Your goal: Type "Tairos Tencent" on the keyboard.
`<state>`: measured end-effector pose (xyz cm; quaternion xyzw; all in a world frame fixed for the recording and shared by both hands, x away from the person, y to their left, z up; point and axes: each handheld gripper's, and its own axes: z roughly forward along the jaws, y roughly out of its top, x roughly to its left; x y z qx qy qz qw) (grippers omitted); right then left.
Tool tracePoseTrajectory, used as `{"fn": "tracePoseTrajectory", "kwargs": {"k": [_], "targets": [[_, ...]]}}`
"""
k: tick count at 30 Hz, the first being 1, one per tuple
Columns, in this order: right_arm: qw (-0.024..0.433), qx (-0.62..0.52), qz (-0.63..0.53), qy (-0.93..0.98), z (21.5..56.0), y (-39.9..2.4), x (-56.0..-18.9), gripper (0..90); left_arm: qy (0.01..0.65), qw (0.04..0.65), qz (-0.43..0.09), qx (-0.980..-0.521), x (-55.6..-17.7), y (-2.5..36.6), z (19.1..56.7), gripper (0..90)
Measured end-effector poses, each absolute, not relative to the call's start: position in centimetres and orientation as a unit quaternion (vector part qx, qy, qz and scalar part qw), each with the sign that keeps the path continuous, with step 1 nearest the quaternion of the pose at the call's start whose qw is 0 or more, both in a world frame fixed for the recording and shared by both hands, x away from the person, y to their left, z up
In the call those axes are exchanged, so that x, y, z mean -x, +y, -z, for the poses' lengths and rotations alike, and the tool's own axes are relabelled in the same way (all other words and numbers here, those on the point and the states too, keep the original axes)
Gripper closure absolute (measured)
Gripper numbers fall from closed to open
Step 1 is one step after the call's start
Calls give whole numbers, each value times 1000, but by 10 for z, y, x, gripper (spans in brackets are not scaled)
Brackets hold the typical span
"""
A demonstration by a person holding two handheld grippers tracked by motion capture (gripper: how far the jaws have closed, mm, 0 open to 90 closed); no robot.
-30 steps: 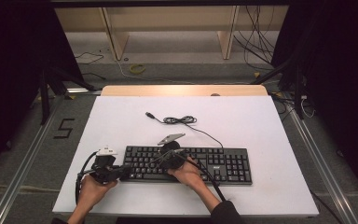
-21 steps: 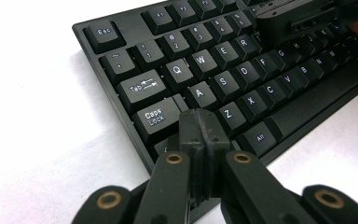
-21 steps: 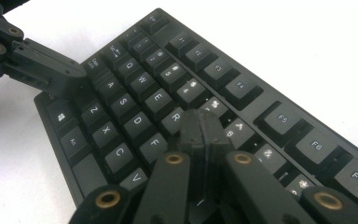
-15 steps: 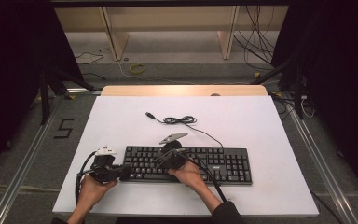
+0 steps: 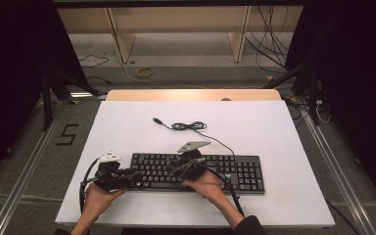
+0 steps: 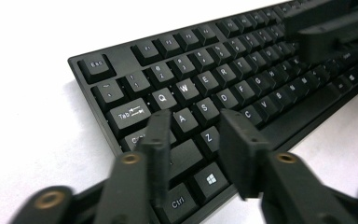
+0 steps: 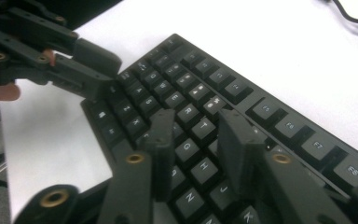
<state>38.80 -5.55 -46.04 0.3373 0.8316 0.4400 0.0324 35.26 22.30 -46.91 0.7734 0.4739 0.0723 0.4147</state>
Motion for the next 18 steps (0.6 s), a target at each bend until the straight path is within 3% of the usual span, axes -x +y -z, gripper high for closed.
{"fn": "tracePoseTrajectory", "kwargs": {"k": [9, 18], "targets": [[36, -335, -446, 829, 457, -66, -379, 487, 468, 433, -83, -766, -353, 222, 466, 441], [42, -340, -453, 823, 452, -75, -375, 427, 462, 447, -87, -761, -353, 219, 466, 365]]}}
